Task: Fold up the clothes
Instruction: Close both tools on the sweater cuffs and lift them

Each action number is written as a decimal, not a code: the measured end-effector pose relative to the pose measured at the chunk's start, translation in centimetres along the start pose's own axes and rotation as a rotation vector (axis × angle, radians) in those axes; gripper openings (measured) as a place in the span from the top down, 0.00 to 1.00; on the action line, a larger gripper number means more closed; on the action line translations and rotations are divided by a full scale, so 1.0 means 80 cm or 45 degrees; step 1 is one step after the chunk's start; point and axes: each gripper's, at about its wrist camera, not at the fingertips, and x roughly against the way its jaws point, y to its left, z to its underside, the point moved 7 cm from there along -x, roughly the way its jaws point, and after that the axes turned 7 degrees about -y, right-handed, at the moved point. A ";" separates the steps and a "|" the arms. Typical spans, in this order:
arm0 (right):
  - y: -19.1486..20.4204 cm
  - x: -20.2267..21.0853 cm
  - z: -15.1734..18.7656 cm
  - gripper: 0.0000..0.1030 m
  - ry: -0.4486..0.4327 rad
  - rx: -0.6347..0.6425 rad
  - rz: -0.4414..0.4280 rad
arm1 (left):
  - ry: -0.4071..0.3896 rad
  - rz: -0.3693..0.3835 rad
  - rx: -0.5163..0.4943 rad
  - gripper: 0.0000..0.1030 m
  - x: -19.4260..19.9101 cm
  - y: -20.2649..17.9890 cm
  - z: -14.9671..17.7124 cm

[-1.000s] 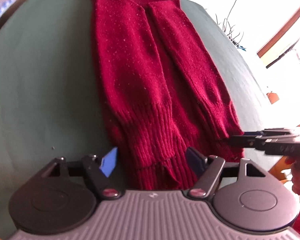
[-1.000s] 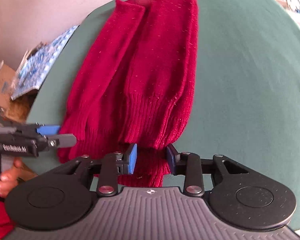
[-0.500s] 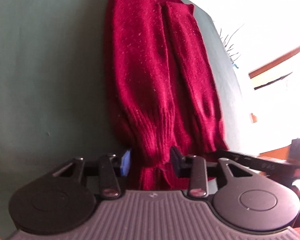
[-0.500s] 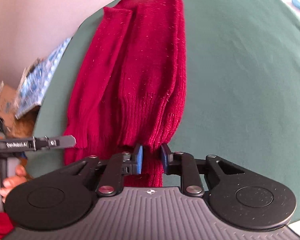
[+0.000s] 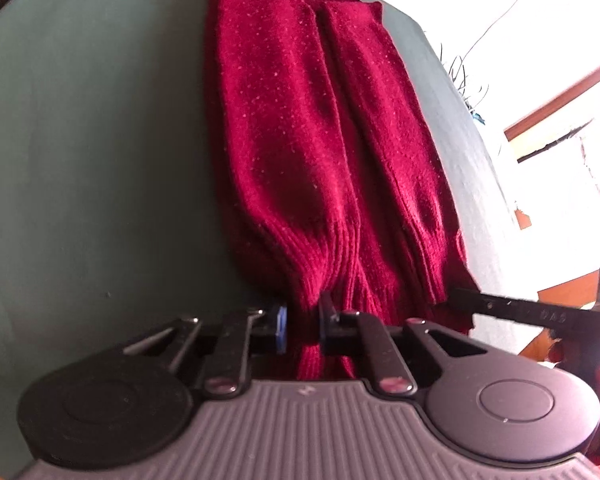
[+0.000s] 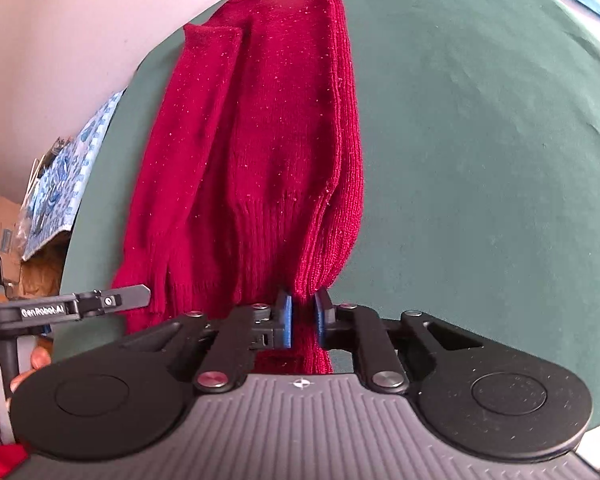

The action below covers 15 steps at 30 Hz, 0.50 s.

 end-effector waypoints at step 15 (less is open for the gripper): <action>0.030 0.014 -0.067 0.89 -0.086 -0.199 -0.226 | -0.121 0.119 0.110 0.93 0.042 -0.012 -0.083</action>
